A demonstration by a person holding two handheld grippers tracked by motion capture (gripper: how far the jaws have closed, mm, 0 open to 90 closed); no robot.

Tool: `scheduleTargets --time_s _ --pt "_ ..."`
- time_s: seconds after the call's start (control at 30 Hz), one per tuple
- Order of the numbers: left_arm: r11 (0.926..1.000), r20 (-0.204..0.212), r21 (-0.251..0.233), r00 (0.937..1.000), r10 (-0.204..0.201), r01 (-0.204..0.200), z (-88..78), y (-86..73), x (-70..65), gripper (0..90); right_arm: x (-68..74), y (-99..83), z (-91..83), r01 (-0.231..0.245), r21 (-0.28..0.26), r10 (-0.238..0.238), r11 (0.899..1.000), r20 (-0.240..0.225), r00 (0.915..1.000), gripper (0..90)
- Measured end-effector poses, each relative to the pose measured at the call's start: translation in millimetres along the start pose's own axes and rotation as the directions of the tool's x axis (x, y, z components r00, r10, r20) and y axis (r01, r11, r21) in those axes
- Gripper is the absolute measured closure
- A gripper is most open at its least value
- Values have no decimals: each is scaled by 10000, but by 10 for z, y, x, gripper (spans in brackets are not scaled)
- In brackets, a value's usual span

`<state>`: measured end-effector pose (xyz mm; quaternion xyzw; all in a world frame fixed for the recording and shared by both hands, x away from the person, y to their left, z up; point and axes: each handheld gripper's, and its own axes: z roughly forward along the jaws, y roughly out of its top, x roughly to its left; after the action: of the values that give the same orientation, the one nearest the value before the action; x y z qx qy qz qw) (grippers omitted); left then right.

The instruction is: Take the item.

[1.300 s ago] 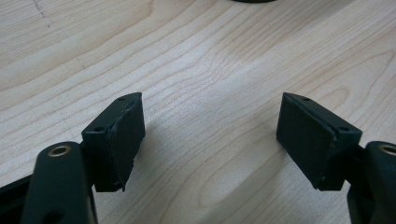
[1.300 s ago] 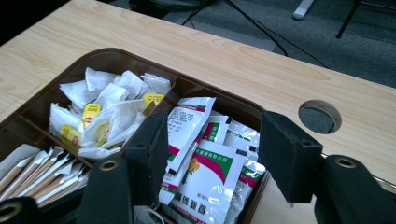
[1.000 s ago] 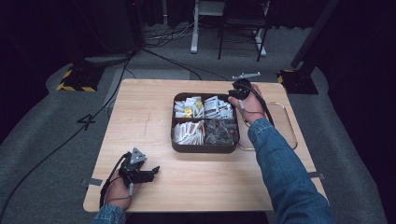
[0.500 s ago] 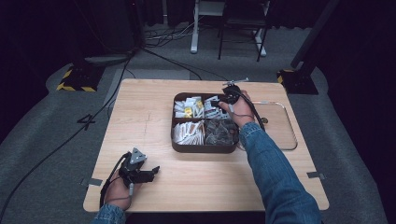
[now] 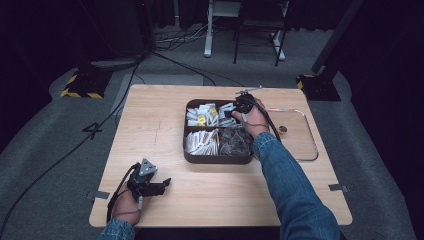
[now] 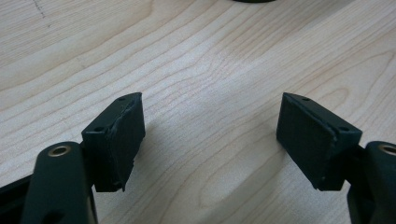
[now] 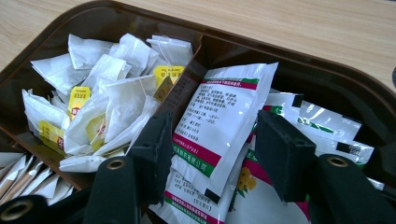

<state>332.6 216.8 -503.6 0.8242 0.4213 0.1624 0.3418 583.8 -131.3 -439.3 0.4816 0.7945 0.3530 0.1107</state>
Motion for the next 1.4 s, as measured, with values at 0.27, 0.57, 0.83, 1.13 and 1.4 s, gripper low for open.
scheduleTargets --time_s 0.27,0.57,0.83,1.13,1.4 --pt "10000 -7 -7 10000 8 -8 0 0 0 243 35 4 15 -62 -172 59 9998 -173 9998 467" --pt "10000 -6 -6 10000 7 -7 0 0 1 243 104 28 18 -37 -549 15 9985 -388 9992 474" --pt "10000 -6 -7 10000 6 -6 0 0 0 243 151 17 123 -5 -499 -6 9988 -234 9997 503" --pt "10000 -3 -10 10000 0 0 0 0 0 243 153 13 235 110 -15 -110 9999 240 9997 669" --pt "10000 -4 -8 10000 3 -3 0 0 1 243 186 9 283 -159 206 156 9997 141 9998 771"
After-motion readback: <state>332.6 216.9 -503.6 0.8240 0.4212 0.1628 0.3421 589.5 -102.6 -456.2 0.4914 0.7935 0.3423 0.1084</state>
